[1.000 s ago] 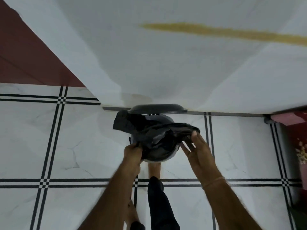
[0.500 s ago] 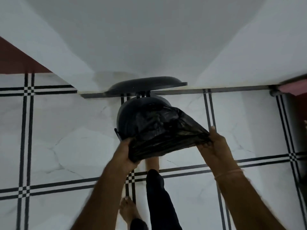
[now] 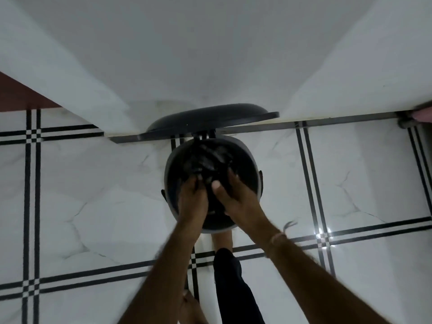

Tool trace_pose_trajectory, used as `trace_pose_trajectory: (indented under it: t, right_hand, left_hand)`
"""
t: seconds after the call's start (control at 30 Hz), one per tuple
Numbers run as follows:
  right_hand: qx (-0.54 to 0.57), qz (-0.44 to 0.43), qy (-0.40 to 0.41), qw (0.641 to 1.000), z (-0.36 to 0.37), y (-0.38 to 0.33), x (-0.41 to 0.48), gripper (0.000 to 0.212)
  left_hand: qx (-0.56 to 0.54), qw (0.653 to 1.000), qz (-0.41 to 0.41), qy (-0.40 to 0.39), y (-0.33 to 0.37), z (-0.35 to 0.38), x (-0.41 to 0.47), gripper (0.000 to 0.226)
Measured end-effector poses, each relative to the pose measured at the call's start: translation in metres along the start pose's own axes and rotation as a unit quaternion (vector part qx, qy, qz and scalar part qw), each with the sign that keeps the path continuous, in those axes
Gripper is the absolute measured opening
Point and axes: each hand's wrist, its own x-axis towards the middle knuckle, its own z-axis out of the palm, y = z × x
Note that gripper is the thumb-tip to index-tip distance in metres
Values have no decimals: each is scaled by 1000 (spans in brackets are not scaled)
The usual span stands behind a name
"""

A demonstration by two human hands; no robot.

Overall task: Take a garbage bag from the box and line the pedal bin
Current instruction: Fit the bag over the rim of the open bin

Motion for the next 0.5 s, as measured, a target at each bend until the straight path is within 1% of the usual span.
trace_pose_trajectory:
  t: [0.03,0.07,0.1,0.13,0.17,0.23,0.27,0.3,0.33,0.37,0.43,0.5]
  right_hand:
    - [-85,21,-2,996,4,7,10,43]
    - [-100,81,3,992,4,15,20,49]
    - [-66,154,15,986,0,23,29,54]
    - [0,217,31,976,-5,30,35,56]
    - [53,246,41,967,-9,31,38,55]
    - [112,237,67,963,-19,35,44,52]
    - [146,229,82,959,-23,36,44,50]
    - [192,228,94,950,-27,37,45,48]
    - [247,225,105,937,-30,37,46,48]
    - [291,217,116,925,-34,36,45,44]
    - [364,198,127,901,-43,33,43,28]
    - [425,191,136,874,-54,33,43,24]
  left_hand:
    - [78,997,-22,-14,-4,5,6,28]
    - [108,992,-67,-28,-9,9,13,33]
    - [97,987,-119,-39,-15,12,19,39]
    - [67,984,-158,-40,-20,13,21,45]
    - [32,984,-171,-34,-25,10,21,50]
    - [-41,990,-132,-21,-32,3,17,47]
    - [-89,990,-110,-23,-34,-2,14,38]
    - [-138,986,-95,-25,-37,-9,13,28]
    - [-186,978,-92,-27,-38,-16,11,23]
    - [-231,968,-96,-30,-38,-23,10,25]
    - [-327,936,-118,-48,-36,-38,15,40]
    - [-413,898,-139,-60,-35,-51,22,51]
